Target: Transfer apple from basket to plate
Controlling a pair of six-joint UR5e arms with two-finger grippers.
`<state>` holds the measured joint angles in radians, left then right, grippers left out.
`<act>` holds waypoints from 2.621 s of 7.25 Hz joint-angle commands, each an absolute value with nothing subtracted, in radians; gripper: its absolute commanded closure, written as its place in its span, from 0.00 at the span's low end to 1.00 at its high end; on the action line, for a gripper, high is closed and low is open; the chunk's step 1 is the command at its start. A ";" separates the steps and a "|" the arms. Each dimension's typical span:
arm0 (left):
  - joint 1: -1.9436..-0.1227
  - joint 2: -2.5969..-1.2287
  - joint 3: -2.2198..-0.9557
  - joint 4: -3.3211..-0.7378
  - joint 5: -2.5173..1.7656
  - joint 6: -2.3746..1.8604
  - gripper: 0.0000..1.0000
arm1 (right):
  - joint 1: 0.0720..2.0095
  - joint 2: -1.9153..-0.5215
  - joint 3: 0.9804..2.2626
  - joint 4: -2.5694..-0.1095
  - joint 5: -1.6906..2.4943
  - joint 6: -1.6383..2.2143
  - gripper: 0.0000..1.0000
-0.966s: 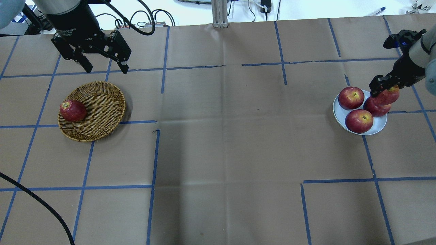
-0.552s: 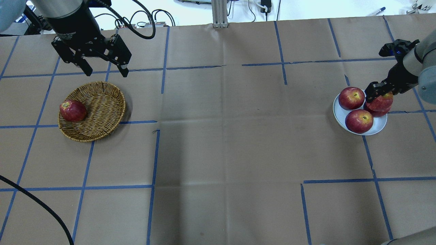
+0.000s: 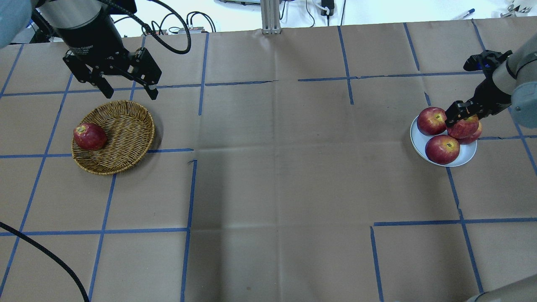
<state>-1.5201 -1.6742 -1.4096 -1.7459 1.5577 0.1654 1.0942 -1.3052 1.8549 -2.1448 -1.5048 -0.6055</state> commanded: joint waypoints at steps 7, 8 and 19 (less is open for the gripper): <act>-1.522 -1.674 -1.407 -1.738 1.562 0.166 0.01 | 1.329 -1.451 1.539 -1.671 -1.485 -0.207 0.00; -1.522 -1.672 -1.413 -1.738 1.563 0.166 0.01 | 1.404 -1.474 1.542 -1.642 -1.527 -0.108 0.00; -1.522 -1.672 -1.420 -1.723 1.563 0.164 0.01 | 1.560 -1.511 1.548 -1.635 -1.588 0.054 0.00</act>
